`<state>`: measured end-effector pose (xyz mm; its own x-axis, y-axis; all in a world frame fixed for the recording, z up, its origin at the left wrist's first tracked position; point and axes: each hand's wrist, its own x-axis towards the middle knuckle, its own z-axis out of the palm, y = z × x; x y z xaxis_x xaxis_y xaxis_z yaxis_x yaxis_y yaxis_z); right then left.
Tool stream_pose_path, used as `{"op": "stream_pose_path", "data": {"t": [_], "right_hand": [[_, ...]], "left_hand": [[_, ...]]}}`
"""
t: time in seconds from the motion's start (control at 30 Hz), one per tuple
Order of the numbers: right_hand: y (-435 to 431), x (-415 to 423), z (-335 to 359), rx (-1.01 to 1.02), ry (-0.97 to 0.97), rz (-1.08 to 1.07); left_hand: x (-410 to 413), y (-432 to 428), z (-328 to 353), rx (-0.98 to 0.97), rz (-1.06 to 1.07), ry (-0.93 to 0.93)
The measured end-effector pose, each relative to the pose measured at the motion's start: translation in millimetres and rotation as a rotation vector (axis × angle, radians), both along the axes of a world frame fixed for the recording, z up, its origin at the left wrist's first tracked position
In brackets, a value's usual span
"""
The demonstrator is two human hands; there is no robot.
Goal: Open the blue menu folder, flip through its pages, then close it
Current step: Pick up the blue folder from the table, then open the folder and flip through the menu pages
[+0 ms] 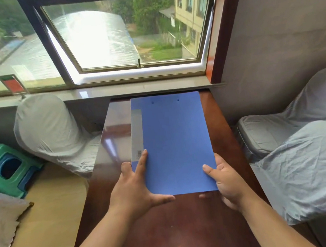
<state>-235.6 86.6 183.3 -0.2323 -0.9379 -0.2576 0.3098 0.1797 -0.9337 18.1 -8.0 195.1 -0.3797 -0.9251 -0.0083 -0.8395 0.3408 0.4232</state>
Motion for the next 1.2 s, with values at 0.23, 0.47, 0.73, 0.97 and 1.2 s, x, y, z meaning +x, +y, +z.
{"op": "stream_pose_path", "data": {"t": [0.23, 0.47, 0.73, 0.97, 1.2], "right_hand": [[-1, -14, 3, -0.043, -0.085, 0.003], [-1, -19, 9, -0.045, -0.296, 0.037], [-13, -14, 7, -0.132, -0.119, -0.024], [-17, -14, 2, -0.126, -0.155, -0.100], [-19, -13, 6, -0.129, -0.128, -0.127]], "left_hand": [[6, 8, 2, -0.241, -0.050, 0.025], [12, 13, 3, -0.439, -0.082, 0.064], [19, 18, 4, -0.346, -0.030, 0.162], [17, 14, -2, -0.046, 0.403, 0.593], [23, 9, -13, 0.219, 0.569, 0.875]]}}
